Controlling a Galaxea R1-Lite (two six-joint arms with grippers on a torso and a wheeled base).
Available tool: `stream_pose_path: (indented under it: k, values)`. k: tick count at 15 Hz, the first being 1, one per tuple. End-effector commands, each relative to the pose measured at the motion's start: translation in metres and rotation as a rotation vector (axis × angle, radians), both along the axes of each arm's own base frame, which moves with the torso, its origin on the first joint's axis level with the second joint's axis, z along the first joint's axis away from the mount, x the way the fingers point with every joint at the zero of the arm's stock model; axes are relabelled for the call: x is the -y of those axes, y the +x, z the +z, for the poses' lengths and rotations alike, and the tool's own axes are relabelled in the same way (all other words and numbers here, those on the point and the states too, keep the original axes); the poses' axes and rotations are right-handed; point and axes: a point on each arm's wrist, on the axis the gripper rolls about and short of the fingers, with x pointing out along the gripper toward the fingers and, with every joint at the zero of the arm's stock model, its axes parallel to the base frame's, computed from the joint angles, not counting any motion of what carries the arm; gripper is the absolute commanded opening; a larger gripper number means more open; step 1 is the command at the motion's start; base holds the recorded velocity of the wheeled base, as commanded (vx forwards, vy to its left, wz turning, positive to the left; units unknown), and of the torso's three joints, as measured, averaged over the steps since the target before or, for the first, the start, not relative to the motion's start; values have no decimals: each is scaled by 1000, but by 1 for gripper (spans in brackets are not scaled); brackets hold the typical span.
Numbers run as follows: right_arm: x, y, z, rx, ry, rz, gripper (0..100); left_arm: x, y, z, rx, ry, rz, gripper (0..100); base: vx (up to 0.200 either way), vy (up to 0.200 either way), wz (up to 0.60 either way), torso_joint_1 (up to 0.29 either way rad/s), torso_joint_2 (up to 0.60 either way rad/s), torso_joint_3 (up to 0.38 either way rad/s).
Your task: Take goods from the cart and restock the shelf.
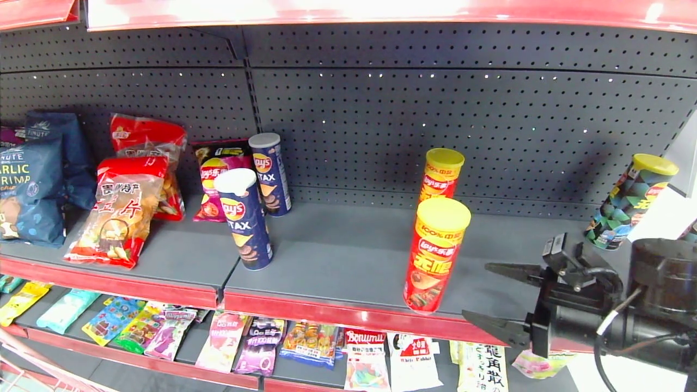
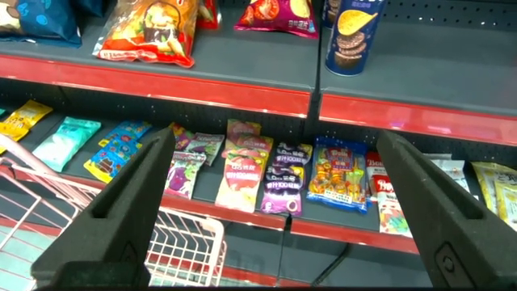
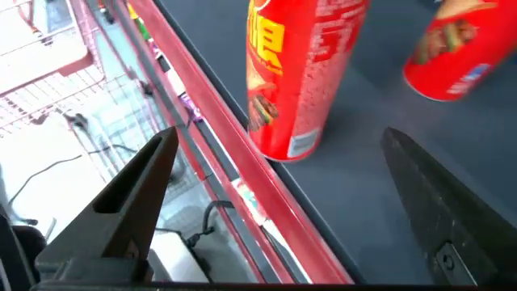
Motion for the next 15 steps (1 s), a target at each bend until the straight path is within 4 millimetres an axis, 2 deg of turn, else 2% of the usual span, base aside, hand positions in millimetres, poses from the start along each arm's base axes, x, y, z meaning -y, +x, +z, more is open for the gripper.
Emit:
stream_pose_path:
  k: [1,6,10,11,13,15]
  values:
    - [13,-25,15,80,6,-68,100,0,0,0,0,-1,-11,100,0,0,0,0,0,0]
    - [41,-53,50,271,51,-275,100,0,-1,-1,11,-2,-19,100,0,0,0,0,0,0]
    - [60,-69,68,391,58,-399,100,0,-1,0,14,-4,-20,100,0,0,0,0,0,0]
    - [66,-79,78,465,58,-451,100,0,-1,1,17,-4,-20,100,0,0,0,0,0,0]
    - [74,-92,90,492,56,-532,100,0,-2,2,25,-4,-20,100,0,0,0,0,0,0]
    - [81,-105,107,426,116,-646,100,0,-2,2,25,-4,-20,100,0,0,0,0,0,0]
